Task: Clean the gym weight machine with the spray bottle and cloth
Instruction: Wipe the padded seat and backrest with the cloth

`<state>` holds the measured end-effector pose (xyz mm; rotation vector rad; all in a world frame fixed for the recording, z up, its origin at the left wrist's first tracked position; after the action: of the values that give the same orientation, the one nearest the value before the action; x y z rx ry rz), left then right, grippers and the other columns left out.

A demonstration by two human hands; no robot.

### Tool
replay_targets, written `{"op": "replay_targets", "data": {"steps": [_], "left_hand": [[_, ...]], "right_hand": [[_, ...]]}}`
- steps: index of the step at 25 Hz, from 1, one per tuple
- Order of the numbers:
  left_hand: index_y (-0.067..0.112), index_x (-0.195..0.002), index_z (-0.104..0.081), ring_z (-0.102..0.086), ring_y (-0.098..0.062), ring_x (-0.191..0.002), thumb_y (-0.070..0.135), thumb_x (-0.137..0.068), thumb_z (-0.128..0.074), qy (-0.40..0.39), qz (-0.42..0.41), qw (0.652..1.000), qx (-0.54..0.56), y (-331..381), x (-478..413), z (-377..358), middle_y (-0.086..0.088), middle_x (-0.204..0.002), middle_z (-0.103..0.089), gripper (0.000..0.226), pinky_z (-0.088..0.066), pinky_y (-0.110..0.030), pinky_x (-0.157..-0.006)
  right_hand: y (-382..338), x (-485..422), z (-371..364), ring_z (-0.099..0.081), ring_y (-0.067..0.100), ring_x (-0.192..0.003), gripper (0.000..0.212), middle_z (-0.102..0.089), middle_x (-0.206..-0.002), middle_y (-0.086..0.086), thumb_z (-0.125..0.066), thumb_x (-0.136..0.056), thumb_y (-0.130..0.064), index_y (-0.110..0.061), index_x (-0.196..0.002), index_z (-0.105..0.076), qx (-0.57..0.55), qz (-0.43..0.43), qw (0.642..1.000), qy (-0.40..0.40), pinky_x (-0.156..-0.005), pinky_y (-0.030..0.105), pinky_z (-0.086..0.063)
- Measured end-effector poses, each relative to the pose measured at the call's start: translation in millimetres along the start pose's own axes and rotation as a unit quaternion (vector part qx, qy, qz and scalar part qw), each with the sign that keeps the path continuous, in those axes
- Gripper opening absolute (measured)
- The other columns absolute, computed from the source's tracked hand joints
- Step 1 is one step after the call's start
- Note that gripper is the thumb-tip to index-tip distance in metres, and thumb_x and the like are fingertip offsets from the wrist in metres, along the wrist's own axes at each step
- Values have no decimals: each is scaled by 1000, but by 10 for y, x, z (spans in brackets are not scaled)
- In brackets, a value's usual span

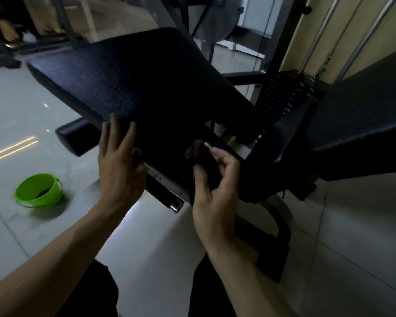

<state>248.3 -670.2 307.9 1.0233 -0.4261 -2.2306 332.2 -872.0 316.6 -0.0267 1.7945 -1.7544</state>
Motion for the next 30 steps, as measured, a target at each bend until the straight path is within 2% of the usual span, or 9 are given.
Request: {"op": "replay_targets", "data": {"steps": [4, 7, 11, 15, 17, 21, 25, 28, 30], "left_hand": [[18, -136, -52, -61, -20, -120, 10, -86, -50, -4, 218, 958, 185, -340, -394, 127, -15, -145, -50, 51, -57, -33, -94], [3, -113, -64, -70, -9, -77, -11, -85, -47, -31, 318, 908, 270, -354, -451, 134, -11, -99, -71, 35, -54, -18, -59], [14, -97, -71, -66, -3, -69, -20, -86, -41, -69, 332, 881, 329, -375, -432, 221, 3, -86, -72, 47, -48, -13, -58], [15, -126, -69, -63, -9, -118, -13, -95, -45, -31, 343, 868, 358, -895, -561, 436, 3, -125, -70, 48, -48, -30, -106], [18, -126, -67, -62, -13, -121, -11, -96, -45, -3, 340, 864, 372, -1267, -755, 577, 4, -124, -70, 47, -46, -34, -110], [20, -143, -52, -63, -10, -114, 0, -103, -45, 14, 315, 827, 466, -1673, -1421, 834, 6, -127, -64, 46, -51, -27, -101], [27, -111, -70, -67, -10, -103, 34, -110, -40, -26, 286, 843, 455, -2134, -2170, 842, 4, -110, -71, 31, -53, -24, -86], [31, -98, -75, -70, -6, -89, 64, -104, -24, -87, 225, 895, 375, -2341, -2233, 897, 7, -94, -75, 60, -53, -29, -81], [30, -104, -78, -72, -5, -93, 76, -99, -18, -116, 203, 877, 420, -2455, -2218, 1061, 8, -98, -77, 76, -55, -32, -87]], "right_hand": [[498, -234, -412, -12, 21, -159, 51, -12, -173, 1, -41, -109, -40, -23, -156, -39, 378, 147, 885, -229, -125, 51, -25], [690, -183, -421, -7, 24, -160, 57, -7, -173, 4, -33, -109, -35, -20, -163, -26, 434, 231, 828, -271, -126, 54, -20], [565, -412, -793, -24, 32, -155, 57, -21, -170, 13, -49, -105, -22, -15, -160, -36, 430, 295, 823, -224, -121, 51, -33], [259, -752, -1724, -34, 35, -151, 58, -30, -166, 16, -59, -101, -22, -12, -156, -43, 415, 327, 816, -233, -122, 48, -34], [112, -954, -2282, -32, 34, -152, 68, -31, -166, 15, -67, -95, -11, -13, -157, -41, 428, 326, 808, -240, -123, 49, -31], [-128, -1355, -3183, -36, 31, -151, 60, -39, -163, 12, -65, -97, -8, -17, -154, -47, 417, 308, 825, -225, -122, 51, -34], [-428, -1688, -3896, -33, 22, -152, 52, -39, -163, 3, -55, -104, -15, -22, -154, -46, 384, 275, 845, -252, -127, 43, -25], [-663, -1914, -4078, -52, 11, -135, 44, -58, -145, -3, -57, -102, -15, -21, -146, -55, 263, 194, 925, -195, -115, 34, -43], [-787, -2000, -4152, -62, 3, -120, 35, -67, -127, -10, -65, -99, -14, -23, -132, -61, 151, 92, 975, -135, -102, 26, -51]]}}
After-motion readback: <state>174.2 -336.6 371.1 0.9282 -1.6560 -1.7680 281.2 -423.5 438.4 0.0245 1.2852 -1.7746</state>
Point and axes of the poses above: each hand's wrist, its own x-axis away from the middle knuckle, its own z-axis out of the back of the hand, y = z × x, the point moved 6 cm from there along -x, towards the middle knuckle
